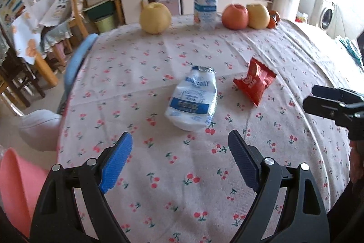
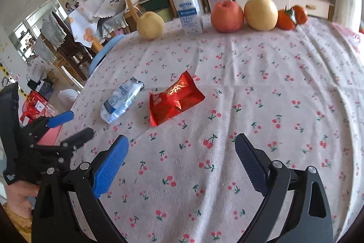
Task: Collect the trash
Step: 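Move both grippers back over the table toward the yogurt bottle and red wrapper, then grasp the MAGICDAY yogurt bottle with the left gripper while the right gripper grasps the red wrapper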
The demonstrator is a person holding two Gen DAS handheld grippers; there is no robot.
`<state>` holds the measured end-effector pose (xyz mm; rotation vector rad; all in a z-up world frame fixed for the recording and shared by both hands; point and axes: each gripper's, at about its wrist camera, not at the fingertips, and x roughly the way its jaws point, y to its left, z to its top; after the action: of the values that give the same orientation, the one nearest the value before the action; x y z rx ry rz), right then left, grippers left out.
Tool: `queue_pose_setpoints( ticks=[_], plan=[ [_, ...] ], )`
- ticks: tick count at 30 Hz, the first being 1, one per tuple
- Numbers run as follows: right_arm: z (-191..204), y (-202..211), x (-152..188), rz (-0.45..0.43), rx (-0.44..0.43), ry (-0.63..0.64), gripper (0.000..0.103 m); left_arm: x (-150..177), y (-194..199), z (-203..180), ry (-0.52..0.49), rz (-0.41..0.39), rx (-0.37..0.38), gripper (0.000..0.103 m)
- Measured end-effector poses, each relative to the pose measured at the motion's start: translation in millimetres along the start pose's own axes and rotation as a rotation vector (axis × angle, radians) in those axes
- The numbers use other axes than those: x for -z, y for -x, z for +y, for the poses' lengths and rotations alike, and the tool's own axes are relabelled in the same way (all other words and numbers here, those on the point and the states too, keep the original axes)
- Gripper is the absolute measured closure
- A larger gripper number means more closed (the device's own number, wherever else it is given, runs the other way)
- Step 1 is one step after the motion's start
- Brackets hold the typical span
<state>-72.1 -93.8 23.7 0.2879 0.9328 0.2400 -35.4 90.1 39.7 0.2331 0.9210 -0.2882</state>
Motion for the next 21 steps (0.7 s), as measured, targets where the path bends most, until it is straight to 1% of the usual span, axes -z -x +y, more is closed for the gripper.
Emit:
queue_pose_setpoints(
  ticks=[2, 3, 4, 6, 9, 13, 16, 21],
  plan=[
    [-3, -9, -3, 0.022, -0.048, -0.024, 0.018, -3, -8, -3, -0.015, 0.009, 0.011, 0.016],
    [-3, -12, -4, 0.032, -0.059, -0.029, 0.024, -5, -11, -5, -0.02, 0.009, 0.019, 0.016],
    [-4, -15, -5, 0.038, -0.062, -0.032, 0.025, -6, -13, -6, -0.022, 0.009, 0.024, 0.016],
    [-4, -22, -9, 0.046, -0.061, -0.045, 0.025, -11, -20, -9, -0.022, 0.012, 0.04, 0.016],
    [-8, -29, -15, 0.042, -0.087, -0.075, 0.025, -19, -31, -14, -0.027, 0.018, 0.055, 0.016],
    [-7, -37, -23, 0.041, -0.096, -0.065, 0.036, -27, -46, -15, -0.014, 0.029, 0.051, 0.016],
    [-8, -46, -28, 0.047, -0.097, -0.067, 0.037, -32, -54, -10, 0.02, 0.032, 0.046, 0.016],
    [-4, -54, -37, 0.032, -0.092, -0.037, 0.037, -35, -62, -2, 0.066, 0.042, 0.051, 0.016]
  ],
)
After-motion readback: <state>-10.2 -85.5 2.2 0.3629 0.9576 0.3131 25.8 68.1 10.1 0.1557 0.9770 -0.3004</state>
